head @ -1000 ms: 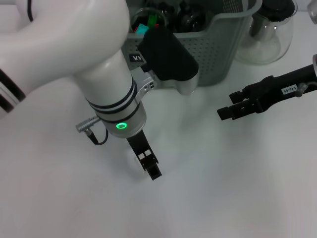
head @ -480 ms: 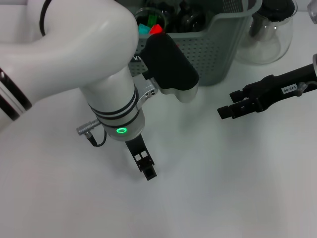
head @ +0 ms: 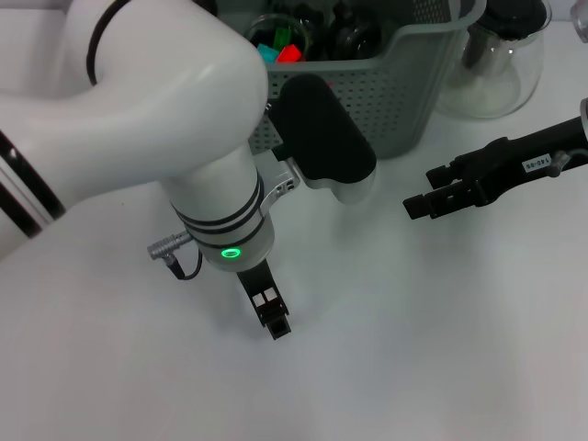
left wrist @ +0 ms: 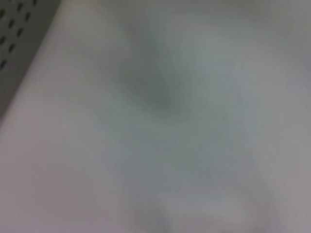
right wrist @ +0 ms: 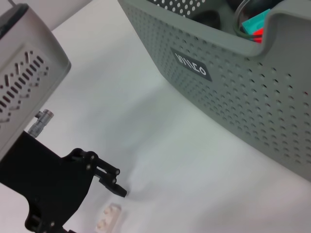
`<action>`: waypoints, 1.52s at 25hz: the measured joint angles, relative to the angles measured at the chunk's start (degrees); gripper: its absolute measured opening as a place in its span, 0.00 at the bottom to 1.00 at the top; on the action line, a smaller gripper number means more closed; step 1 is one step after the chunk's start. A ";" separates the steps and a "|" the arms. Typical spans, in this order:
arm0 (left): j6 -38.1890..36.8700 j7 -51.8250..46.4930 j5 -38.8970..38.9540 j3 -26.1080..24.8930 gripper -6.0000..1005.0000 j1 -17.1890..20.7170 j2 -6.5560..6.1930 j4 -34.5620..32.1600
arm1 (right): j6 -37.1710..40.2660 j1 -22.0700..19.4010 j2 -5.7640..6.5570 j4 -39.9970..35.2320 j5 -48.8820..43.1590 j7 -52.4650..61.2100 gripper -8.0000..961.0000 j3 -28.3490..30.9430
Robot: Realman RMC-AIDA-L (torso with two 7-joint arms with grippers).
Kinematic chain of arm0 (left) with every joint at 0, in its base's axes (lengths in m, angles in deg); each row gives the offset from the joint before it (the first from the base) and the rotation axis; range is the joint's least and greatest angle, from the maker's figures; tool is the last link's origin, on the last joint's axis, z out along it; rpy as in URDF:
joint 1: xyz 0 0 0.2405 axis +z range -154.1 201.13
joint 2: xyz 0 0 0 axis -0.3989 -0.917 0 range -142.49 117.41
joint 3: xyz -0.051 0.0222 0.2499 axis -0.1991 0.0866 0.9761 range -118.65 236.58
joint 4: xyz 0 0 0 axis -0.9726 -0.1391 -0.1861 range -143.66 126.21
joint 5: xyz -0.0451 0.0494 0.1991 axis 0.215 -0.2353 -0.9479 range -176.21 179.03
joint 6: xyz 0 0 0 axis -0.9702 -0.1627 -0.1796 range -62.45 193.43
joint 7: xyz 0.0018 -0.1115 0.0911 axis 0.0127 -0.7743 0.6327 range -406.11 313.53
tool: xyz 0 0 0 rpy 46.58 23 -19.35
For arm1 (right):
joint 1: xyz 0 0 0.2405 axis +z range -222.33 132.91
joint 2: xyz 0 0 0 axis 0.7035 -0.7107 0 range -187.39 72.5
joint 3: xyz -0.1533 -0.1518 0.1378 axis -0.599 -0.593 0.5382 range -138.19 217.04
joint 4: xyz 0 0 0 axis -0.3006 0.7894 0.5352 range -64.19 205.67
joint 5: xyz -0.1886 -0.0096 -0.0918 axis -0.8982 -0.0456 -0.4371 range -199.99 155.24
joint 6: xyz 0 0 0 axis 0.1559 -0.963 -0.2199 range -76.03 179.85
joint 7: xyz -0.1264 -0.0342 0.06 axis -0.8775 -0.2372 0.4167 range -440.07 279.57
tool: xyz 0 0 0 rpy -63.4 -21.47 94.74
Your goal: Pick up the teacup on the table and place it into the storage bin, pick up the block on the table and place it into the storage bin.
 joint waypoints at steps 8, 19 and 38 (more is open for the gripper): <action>0.11 -0.14 -0.11 0.90 0.71 0.03 0.00 -0.14 | -0.08 0.07 0.04 0.00 0.00 0.00 0.85 0.20; -5.03 -1.18 -3.97 -4.19 0.42 2.38 -0.02 -11.09 | -0.05 -0.08 0.31 0.00 0.00 0.00 0.85 0.37; 8.36 7.18 -7.37 -41.48 0.44 -11.18 -2.91 -12.80 | -0.74 1.33 0.08 -0.11 0.30 -0.30 0.85 0.07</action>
